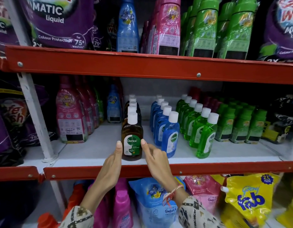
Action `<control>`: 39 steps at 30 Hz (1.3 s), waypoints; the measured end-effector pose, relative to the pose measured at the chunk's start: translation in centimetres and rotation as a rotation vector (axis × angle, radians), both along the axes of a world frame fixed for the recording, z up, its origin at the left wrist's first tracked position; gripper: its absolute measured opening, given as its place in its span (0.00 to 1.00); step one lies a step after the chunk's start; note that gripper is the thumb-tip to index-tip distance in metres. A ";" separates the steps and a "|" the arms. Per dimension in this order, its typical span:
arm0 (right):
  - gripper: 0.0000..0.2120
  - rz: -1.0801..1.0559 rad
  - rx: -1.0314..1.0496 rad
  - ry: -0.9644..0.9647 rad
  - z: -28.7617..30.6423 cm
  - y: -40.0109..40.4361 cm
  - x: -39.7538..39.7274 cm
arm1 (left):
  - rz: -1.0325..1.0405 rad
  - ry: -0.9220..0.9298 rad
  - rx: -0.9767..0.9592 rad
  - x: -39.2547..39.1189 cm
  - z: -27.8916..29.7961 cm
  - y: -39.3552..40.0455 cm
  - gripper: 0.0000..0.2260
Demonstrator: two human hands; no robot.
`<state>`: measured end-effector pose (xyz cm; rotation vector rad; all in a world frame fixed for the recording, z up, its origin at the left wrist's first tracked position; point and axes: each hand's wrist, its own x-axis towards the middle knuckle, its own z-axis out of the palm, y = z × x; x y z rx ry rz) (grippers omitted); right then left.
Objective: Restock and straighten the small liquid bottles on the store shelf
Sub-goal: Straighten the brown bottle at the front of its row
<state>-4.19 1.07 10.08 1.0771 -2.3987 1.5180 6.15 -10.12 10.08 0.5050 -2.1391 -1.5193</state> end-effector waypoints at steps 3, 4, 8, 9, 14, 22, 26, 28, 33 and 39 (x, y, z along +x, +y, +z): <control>0.27 -0.049 -0.108 -0.015 0.0 1.6 -0.7 | 0.103 0.014 -0.036 -0.3 -0.1 0.6 0.41; 0.25 -0.086 -0.162 -0.010 -0.1 2.4 -1.1 | 0.191 0.031 -0.081 -0.5 -0.4 0.9 0.41; 0.14 -0.280 -0.391 -0.003 0.2 5.7 -3.1 | 0.470 0.330 -0.259 -1.1 -1.3 3.5 0.33; 0.15 -0.312 -0.390 -0.007 0.1 6.3 -4.2 | 0.446 0.365 -0.254 -1.5 -1.3 4.2 0.31; 0.31 -0.234 -0.146 -0.263 0.2 6.7 -9.2 | 0.074 0.156 -0.007 -5.0 -0.6 7.3 0.45; 0.43 -0.133 -0.034 -0.220 -0.3 5.6 -7.8 | -0.125 -0.059 0.126 -7.0 0.1 7.7 0.57; 0.48 -0.141 -0.083 -0.215 -0.3 7.4 -8.6 | -0.161 -0.028 0.103 -8.2 1.1 8.8 0.40; 0.50 -0.108 -0.072 -0.201 -0.4 9.0 -10.0 | -0.116 -0.010 0.100 -9.6 1.2 9.9 0.43; 0.39 -0.110 -0.048 -0.087 0.2 9.7 -9.2 | -0.047 0.008 0.099 -9.4 1.1 9.6 0.50; 0.17 -0.321 -0.435 -0.046 0.7 13.3 -7.9 | 0.263 0.413 0.012 -8.8 -0.2 12.1 0.28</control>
